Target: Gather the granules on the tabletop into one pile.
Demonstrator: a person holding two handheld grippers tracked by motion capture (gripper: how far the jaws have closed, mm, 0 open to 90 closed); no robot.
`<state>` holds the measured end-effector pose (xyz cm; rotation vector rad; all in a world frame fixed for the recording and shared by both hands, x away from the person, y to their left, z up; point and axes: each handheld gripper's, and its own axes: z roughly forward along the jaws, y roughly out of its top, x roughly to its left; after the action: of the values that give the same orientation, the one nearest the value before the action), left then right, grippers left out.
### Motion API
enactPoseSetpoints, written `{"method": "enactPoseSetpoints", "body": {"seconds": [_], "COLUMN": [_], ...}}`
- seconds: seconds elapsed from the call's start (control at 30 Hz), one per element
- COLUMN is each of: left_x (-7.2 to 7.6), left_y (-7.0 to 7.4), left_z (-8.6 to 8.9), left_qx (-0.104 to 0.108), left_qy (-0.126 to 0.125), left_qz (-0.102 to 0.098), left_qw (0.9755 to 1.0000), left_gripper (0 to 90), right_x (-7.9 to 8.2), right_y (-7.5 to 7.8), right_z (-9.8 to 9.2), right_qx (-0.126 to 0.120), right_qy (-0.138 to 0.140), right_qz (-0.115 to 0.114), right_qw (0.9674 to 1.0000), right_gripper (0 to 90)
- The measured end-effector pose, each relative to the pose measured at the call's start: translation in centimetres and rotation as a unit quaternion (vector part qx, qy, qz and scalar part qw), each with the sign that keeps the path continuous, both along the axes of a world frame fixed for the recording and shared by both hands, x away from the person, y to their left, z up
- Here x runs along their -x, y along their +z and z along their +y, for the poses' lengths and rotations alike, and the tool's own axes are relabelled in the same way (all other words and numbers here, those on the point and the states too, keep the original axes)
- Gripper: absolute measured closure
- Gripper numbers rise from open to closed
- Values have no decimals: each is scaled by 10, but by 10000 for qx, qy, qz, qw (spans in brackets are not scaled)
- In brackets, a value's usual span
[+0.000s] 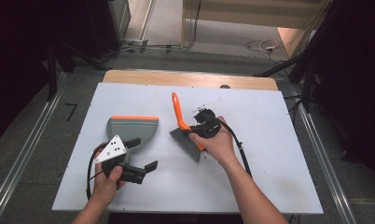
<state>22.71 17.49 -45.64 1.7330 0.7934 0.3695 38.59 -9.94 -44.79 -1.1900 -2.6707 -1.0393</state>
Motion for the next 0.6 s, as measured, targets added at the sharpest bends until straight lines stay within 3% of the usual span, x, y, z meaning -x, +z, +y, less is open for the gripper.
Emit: {"method": "enactPoseSetpoints", "body": {"seconds": [0.1, 0.23, 0.33, 0.6], "left_x": [0, 0, 0, 0], "left_y": [0, 1, 0, 0], "left_z": [0, 0, -1, -2], "left_qx": [-6, 10, 1, -27], "left_qy": [-12, -23, -28, -43], "left_qz": [-4, -17, -1, -2], "left_qw": [10000, 10000, 10000, 10000], "left_gripper": [0, 0, 0, 0], "right_x": [-7, -11, -11, -12], "right_y": [-9, -14, -13, -12], "right_z": [-2, -11, -18, -39], "right_qx": [107, 44, 108, 196], "right_qy": [-444, -643, -943, -1238], "right_qz": [34, 94, 184, 256], "right_qw": [9990, 9979, 9953, 9918], "right_gripper": [678, 675, 674, 672]}}
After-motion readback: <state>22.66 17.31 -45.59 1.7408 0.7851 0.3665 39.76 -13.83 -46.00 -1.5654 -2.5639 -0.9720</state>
